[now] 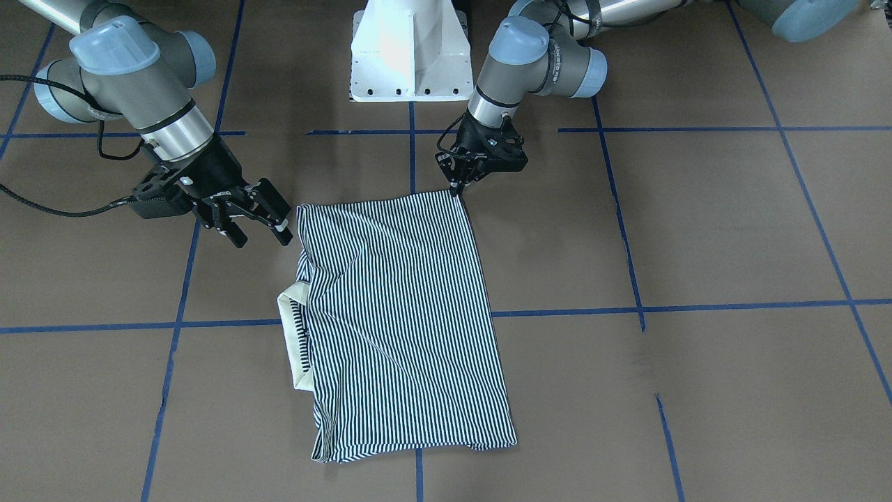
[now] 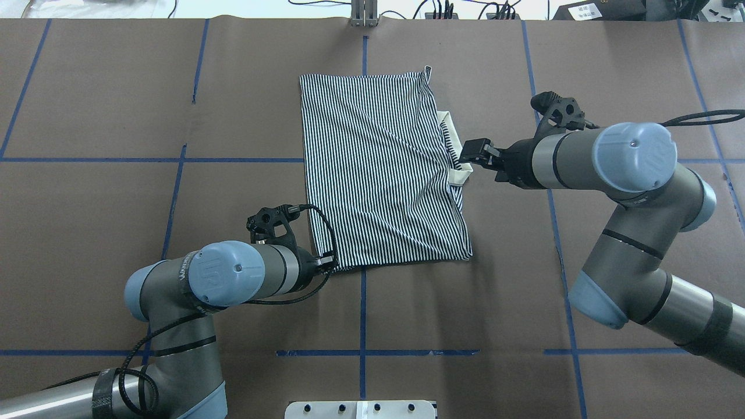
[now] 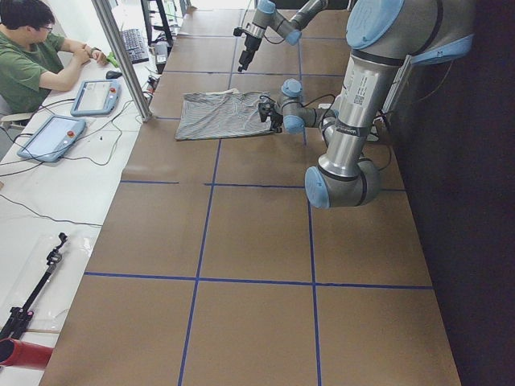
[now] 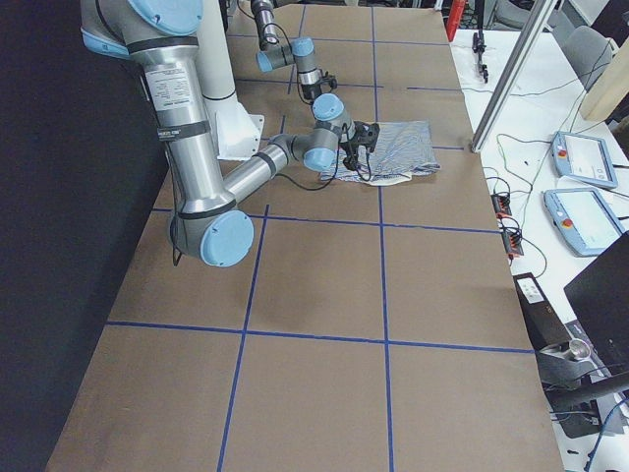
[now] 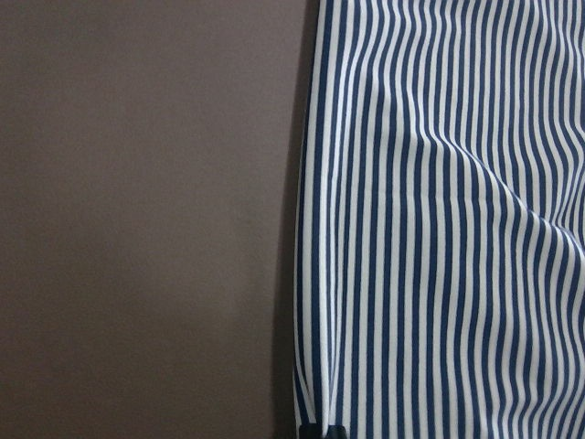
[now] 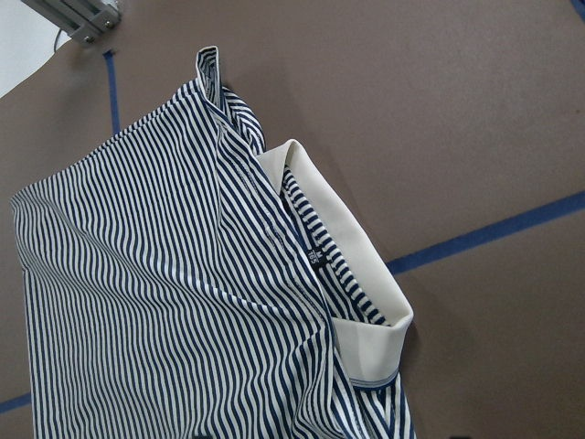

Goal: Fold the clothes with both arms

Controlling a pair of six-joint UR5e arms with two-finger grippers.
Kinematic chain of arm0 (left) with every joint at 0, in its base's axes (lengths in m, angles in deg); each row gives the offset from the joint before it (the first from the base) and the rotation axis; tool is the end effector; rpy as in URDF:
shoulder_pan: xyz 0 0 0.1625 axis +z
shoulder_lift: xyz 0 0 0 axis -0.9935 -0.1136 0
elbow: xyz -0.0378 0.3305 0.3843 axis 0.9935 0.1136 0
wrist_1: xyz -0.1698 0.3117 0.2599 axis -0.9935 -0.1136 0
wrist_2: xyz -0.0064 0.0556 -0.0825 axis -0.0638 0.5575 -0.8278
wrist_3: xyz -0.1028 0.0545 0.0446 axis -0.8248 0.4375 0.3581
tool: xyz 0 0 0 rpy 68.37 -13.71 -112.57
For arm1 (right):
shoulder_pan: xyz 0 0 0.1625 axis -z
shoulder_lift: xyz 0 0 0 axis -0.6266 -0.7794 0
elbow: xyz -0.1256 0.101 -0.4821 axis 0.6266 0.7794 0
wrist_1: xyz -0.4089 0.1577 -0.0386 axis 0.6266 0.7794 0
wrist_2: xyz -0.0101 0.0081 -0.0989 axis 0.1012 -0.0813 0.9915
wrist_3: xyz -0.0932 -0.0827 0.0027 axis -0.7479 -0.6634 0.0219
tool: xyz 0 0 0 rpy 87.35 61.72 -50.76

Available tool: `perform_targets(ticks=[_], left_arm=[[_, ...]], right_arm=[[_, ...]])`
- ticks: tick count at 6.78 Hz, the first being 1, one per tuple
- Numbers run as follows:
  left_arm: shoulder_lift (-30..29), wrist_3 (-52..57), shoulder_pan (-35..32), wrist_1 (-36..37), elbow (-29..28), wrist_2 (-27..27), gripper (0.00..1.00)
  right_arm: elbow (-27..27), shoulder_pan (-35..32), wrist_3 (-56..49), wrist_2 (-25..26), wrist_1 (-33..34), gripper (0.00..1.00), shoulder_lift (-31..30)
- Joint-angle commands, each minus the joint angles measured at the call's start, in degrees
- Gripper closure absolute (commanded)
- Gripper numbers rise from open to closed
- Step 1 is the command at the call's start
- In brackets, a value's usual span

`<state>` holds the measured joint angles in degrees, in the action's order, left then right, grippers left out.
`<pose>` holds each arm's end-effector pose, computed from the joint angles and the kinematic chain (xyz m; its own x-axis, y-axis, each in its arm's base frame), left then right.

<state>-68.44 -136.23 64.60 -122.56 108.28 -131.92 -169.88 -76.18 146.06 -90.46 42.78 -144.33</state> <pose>0.6534 -0.3591 0.3390 0.4023 -0.2107 -0.8909 0.3187 0.9445 -0.0795 -0.4595 -0.4912 0.3938 0.3180 0.2791 0.9061 -0.4796 0.8718 -0.1002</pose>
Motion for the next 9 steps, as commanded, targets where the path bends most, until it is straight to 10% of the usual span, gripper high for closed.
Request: perform_targets(ticks=[1, 9], left_arm=[[0.0, 0.0, 0.0, -0.1, 0.3, 0.0, 1.00], [-0.3, -0.1, 0.0, -0.3, 1.4, -0.3, 1.00]], right_arm=[[-0.5, 4.9, 9.7, 4.9, 14.8, 0.18, 6.2], [2.8, 14.9, 15.7, 12.1, 33.1, 0.19, 12.5]])
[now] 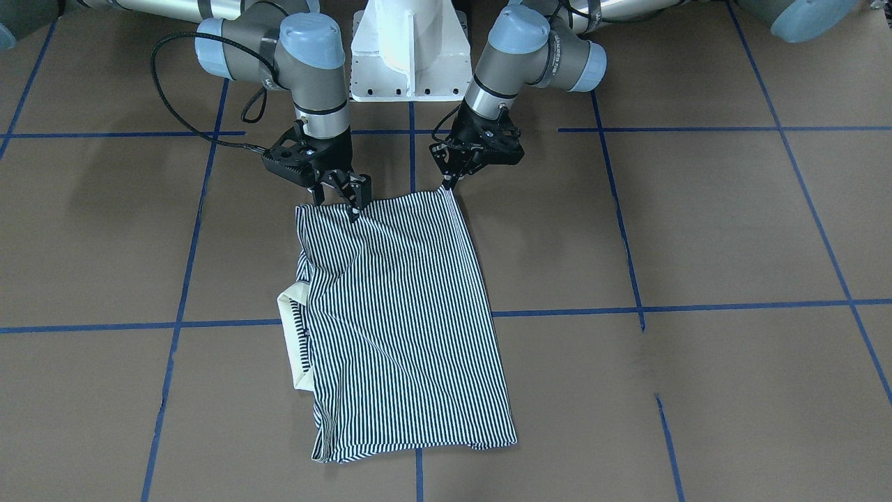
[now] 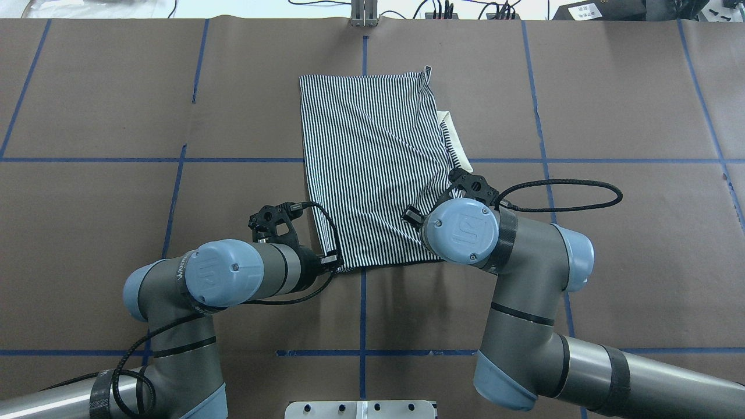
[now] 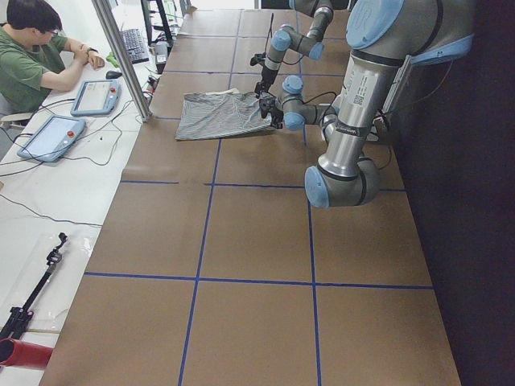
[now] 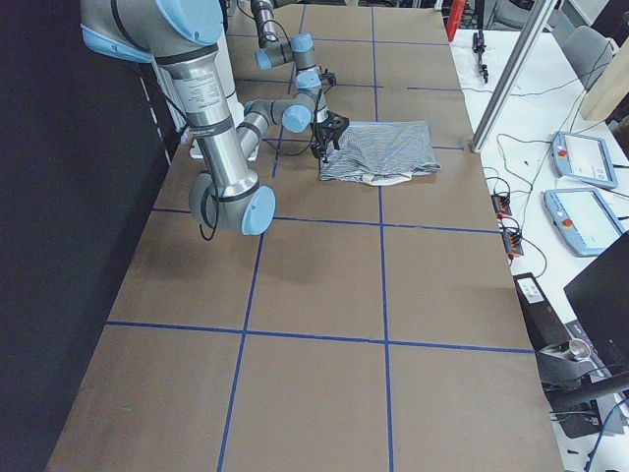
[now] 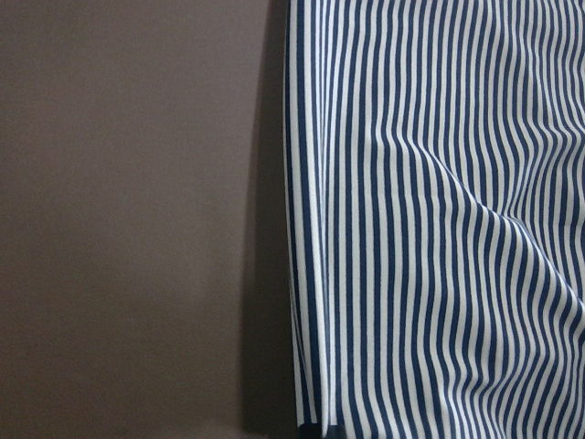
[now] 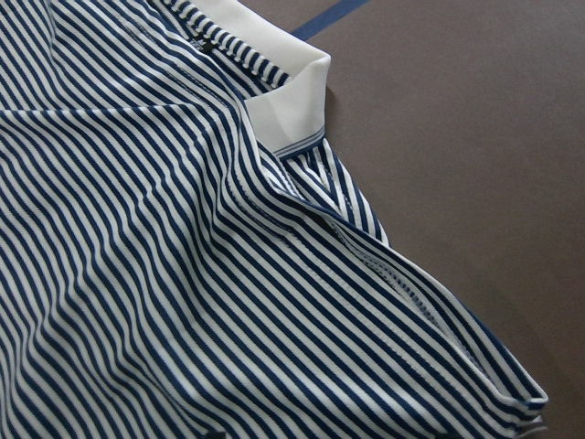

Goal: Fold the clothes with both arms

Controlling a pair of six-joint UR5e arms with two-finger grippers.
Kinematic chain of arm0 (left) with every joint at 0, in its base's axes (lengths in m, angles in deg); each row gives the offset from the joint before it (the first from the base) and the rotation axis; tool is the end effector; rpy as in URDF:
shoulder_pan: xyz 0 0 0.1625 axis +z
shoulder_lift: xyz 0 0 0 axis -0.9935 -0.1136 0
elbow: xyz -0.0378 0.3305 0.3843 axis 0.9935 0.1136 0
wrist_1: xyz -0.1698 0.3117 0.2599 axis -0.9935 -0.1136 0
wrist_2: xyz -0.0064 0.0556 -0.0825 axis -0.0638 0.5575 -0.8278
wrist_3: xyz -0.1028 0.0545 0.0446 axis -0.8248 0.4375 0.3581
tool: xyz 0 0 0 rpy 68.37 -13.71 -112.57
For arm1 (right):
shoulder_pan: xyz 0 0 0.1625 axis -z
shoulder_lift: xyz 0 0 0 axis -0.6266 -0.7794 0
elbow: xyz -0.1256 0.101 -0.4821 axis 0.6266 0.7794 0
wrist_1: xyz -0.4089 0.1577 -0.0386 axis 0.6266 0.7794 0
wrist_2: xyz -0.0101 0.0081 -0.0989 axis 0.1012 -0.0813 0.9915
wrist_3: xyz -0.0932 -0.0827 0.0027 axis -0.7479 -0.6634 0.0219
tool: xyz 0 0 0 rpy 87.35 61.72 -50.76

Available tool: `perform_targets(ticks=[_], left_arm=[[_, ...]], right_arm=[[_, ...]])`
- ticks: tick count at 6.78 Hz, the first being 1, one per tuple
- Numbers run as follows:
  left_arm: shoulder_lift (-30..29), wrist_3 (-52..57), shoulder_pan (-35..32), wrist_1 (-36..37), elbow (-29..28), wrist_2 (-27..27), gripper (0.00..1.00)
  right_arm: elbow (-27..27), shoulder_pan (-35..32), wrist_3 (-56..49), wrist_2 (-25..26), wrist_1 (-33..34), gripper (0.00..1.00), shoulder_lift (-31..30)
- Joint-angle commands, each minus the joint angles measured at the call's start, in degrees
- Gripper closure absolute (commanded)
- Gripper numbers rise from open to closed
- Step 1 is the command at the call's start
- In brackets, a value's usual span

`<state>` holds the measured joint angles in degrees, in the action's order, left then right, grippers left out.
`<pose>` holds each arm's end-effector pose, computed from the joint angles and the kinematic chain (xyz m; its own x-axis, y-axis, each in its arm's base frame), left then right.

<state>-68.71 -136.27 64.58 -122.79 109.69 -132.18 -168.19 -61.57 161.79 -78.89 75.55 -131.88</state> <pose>0.6475 -0.3568 0.3227 0.3739 -0.2019 -0.9052 0.3128 0.9463 -0.0819 -0.6138 -0.4056 0.3483 0.5200 0.5425 0.6598 -0.5847 0.7892 -0.1881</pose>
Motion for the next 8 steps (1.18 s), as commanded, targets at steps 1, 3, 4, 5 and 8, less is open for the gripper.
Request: perform_targets(ticks=[1, 3, 4, 5, 8], left_arm=[[0.0, 0.0, 0.0, 0.0, 0.1, 0.0, 1.00], [0.0, 0.0, 0.0, 0.0, 0.1, -0.1, 1.00], [0.0, 0.0, 0.0, 0.0, 0.1, -0.1, 1.00], [0.0, 0.0, 0.0, -0.1, 0.1, -0.1, 1.00], [0.0, 0.0, 0.0, -0.1, 0.4, -0.1, 1.00]], right_arm=[[2.7, 0.3, 0.0, 0.5, 0.3, 0.20, 1.0], [5.2, 0.3, -0.3, 1.3, 0.3, 0.21, 2.6], [5.4, 0.3, -0.5, 1.3, 0.5, 0.21, 2.4], [5.4, 0.3, -0.6, 1.3, 1.8, 0.21, 2.6], [5.7, 0.3, -0.8, 1.4, 1.9, 0.25, 2.5]])
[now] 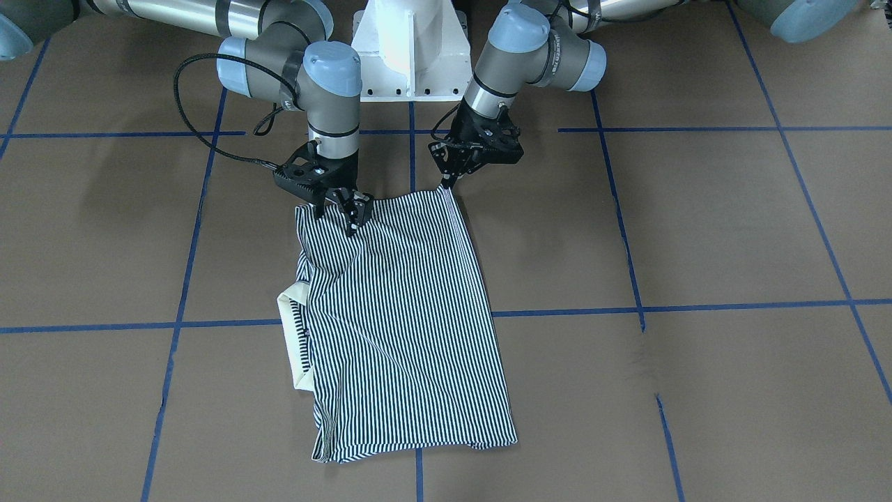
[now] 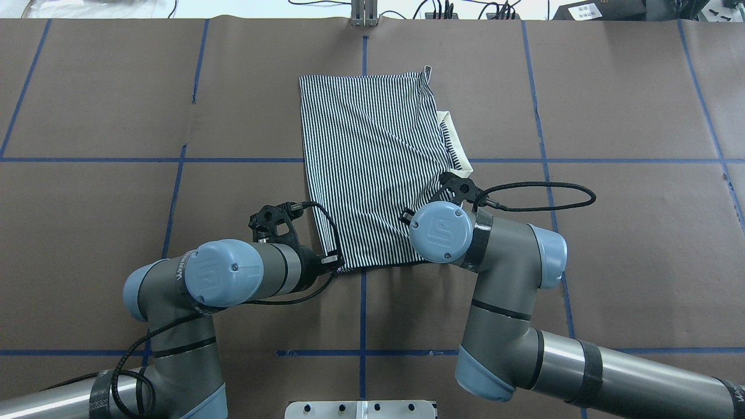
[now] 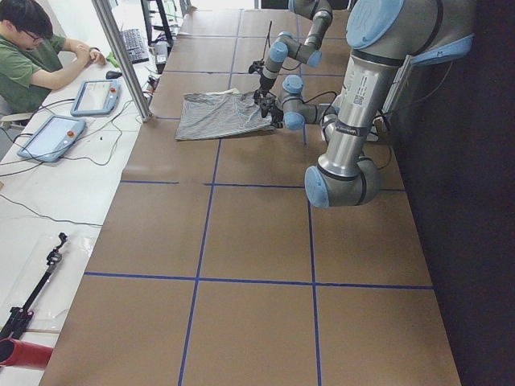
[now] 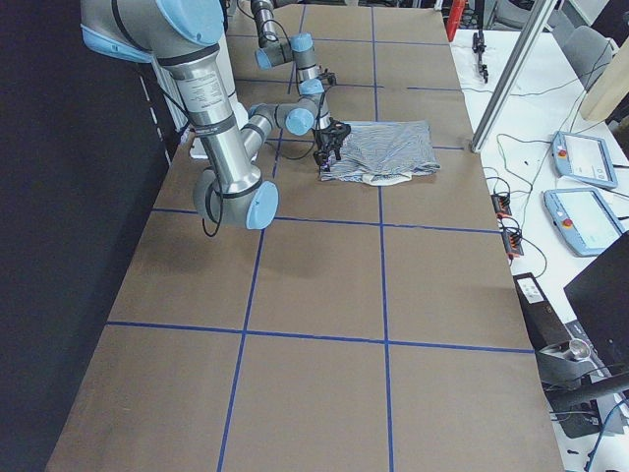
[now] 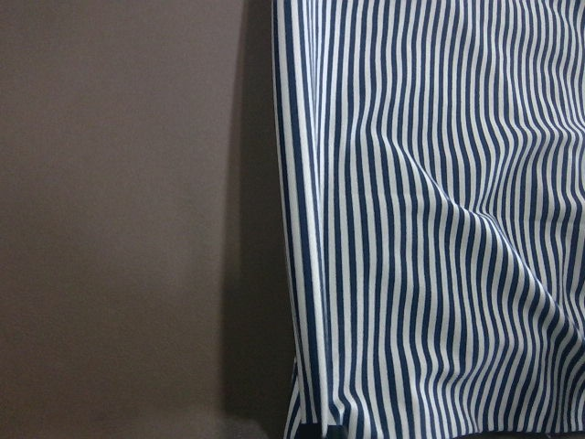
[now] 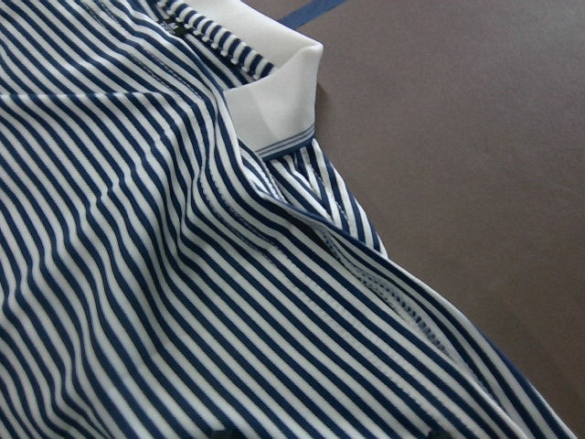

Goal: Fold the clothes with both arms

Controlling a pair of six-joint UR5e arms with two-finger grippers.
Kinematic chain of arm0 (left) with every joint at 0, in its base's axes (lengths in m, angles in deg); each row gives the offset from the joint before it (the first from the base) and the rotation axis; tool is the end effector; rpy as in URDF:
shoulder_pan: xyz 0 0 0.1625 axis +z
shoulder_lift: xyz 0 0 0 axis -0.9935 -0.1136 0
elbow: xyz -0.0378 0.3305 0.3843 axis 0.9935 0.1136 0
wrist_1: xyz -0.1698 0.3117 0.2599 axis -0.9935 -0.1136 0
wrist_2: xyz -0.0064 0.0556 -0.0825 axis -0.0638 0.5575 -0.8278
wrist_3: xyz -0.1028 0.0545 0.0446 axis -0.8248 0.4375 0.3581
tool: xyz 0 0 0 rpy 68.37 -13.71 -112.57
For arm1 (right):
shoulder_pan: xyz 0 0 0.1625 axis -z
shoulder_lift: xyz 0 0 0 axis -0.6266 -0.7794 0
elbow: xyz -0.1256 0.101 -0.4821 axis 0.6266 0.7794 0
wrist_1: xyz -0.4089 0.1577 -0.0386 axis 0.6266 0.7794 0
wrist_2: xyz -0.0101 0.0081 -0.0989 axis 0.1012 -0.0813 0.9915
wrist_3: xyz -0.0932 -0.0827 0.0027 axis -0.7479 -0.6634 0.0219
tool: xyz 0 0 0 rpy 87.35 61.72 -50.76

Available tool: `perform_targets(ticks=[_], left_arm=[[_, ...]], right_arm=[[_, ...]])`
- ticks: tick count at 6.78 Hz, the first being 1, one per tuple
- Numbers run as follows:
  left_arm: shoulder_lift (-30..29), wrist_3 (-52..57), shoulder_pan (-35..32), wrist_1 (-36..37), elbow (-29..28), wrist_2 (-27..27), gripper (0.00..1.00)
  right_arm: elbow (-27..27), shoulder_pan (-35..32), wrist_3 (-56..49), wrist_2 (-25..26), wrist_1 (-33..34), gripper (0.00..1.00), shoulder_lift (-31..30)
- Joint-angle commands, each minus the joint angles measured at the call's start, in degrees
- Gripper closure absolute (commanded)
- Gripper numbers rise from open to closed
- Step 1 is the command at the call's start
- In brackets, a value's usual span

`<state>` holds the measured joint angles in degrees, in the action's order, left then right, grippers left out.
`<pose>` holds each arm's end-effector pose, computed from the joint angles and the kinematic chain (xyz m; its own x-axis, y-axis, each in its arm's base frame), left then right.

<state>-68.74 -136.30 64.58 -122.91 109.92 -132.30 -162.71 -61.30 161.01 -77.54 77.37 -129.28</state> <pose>0.6464 -0.3561 0.3200 0.3682 -0.2005 -0.9079 0.3106 0.9469 -0.0831 -0.6432 -0.4172 0.3653 0.5746 0.5473 0.6086 -0.5993 0.7877 -0.1425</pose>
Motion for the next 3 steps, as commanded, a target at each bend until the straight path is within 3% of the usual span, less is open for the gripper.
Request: perform_targets(ticks=[1, 2, 3], left_arm=[[0.0, 0.1, 0.0, 0.0, 0.3, 0.1, 1.00], [0.0, 0.0, 0.0, 0.1, 0.3, 0.1, 1.00], [0.0, 0.1, 0.0, 0.0, 0.3, 0.1, 1.00]], right_arm=[[0.5, 0.0, 0.0, 0.1, 0.1, 0.27, -0.1], [0.5, 0.0, 0.0, 0.2, 0.1, 0.39, 0.0], [0.5, 0.1, 0.3, 0.2, 0.1, 0.70, 0.1]])
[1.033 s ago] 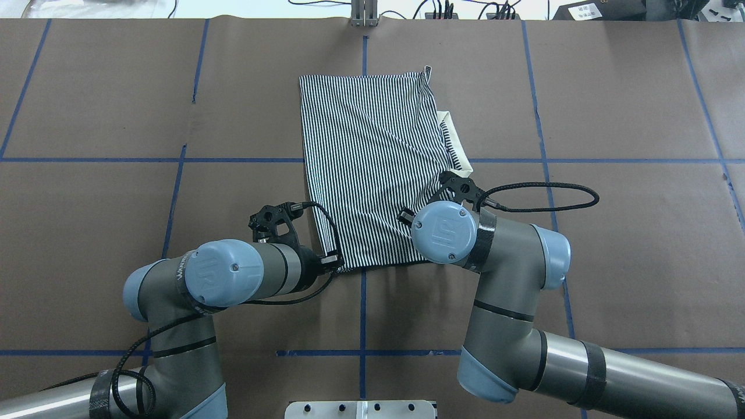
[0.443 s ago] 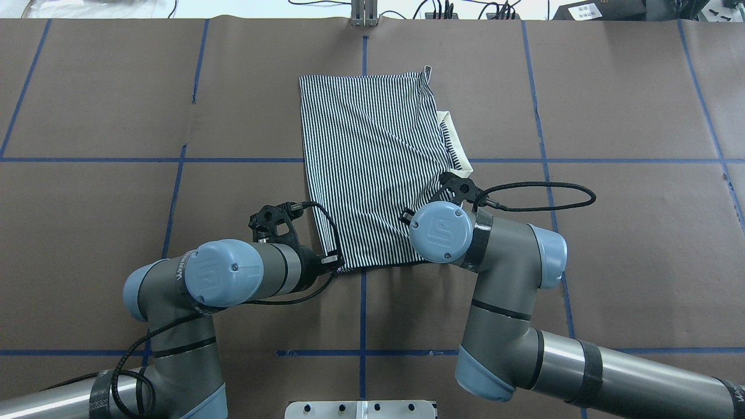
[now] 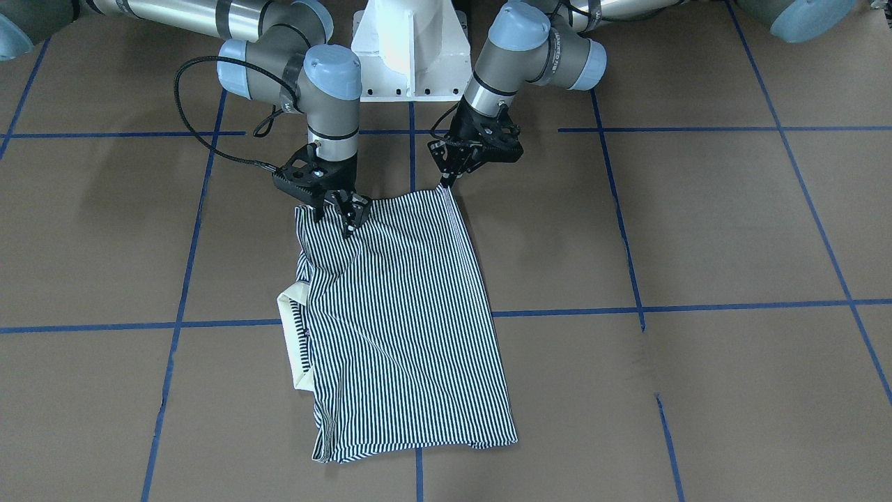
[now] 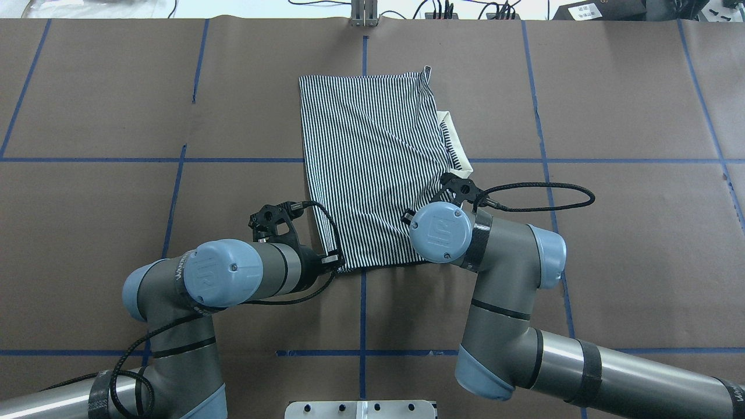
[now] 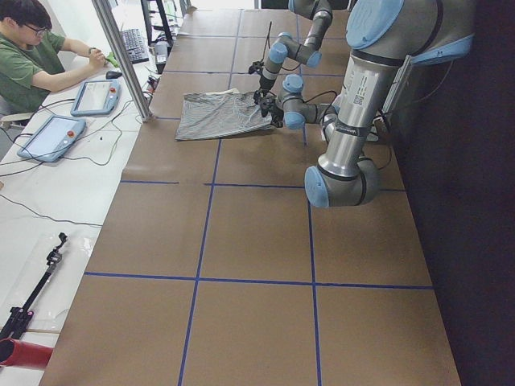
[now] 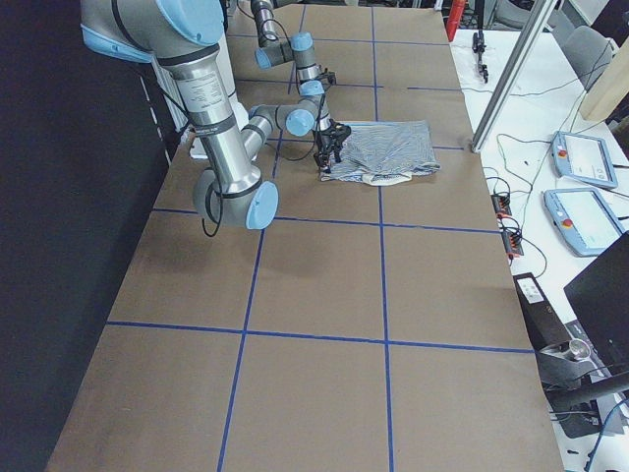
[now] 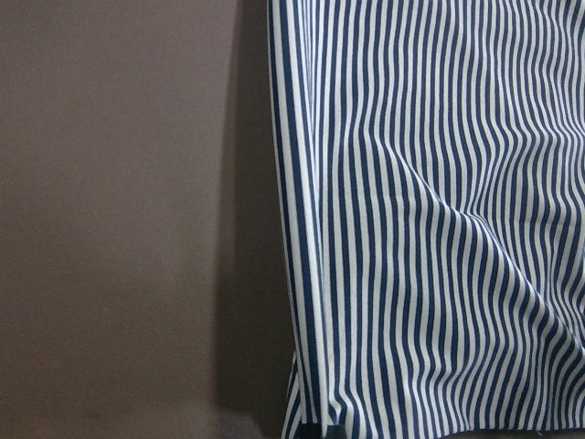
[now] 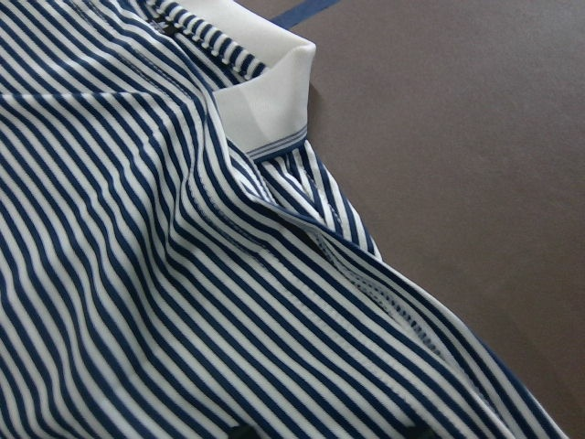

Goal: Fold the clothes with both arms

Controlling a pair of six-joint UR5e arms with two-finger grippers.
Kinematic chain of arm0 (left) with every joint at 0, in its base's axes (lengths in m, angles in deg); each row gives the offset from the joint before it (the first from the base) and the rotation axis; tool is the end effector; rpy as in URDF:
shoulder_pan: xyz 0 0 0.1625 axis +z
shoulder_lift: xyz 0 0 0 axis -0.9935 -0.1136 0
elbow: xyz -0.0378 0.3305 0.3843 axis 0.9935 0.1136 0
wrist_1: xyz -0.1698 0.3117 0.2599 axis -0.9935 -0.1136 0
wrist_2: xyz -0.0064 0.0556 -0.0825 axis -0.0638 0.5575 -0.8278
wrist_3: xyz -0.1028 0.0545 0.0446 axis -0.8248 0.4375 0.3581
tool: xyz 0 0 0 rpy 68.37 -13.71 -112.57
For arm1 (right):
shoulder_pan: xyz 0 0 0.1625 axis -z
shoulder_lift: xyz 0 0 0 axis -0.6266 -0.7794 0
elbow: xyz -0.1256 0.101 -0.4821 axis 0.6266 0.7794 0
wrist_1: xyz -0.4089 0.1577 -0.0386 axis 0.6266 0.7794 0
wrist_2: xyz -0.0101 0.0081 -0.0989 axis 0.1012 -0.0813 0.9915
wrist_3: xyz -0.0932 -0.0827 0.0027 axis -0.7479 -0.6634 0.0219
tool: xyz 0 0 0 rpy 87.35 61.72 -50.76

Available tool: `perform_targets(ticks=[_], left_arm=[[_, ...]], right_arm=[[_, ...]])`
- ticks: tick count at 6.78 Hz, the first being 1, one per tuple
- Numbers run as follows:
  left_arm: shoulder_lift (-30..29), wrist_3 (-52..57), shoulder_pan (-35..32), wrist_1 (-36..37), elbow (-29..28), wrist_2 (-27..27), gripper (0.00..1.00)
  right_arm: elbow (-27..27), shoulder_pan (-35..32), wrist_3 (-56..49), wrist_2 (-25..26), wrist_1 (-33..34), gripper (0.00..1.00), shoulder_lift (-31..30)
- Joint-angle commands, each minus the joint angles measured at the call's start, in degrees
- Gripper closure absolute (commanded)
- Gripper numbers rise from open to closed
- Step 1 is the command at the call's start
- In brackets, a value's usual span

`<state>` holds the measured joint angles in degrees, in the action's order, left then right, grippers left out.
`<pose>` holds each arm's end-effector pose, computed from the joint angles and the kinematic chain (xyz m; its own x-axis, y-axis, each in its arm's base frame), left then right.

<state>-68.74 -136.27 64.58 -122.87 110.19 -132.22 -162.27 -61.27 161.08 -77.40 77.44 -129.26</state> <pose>0.6451 -0.3559 0.3179 0.3648 -0.1988 -0.9096 0.3114 0.9467 -0.0820 -0.6449 -0.4179 0.3689 0.5785 0.5497 0.6026 -0.6020 0.7862 -0.1393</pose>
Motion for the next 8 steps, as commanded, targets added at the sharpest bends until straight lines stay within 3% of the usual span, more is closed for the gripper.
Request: perform_targets(ticks=[1, 6, 8], left_arm=[[0.0, 0.0, 0.0, 0.0, 0.2, 0.0, 1.00], [0.2, 0.4, -0.1, 0.4, 2.3, -0.3, 1.00], [1.0, 1.2, -0.6, 5.5, 8.6, -2.3, 1.00]], right_arm=[[0.0, 0.0, 0.7, 0.4, 0.0, 1.00, 0.2], [-1.3, -0.1, 0.7, 1.1, -0.1, 1.00, 1.1], [-6.6, -0.3, 0.6, 0.9, 1.8, 1.00, 0.7]])
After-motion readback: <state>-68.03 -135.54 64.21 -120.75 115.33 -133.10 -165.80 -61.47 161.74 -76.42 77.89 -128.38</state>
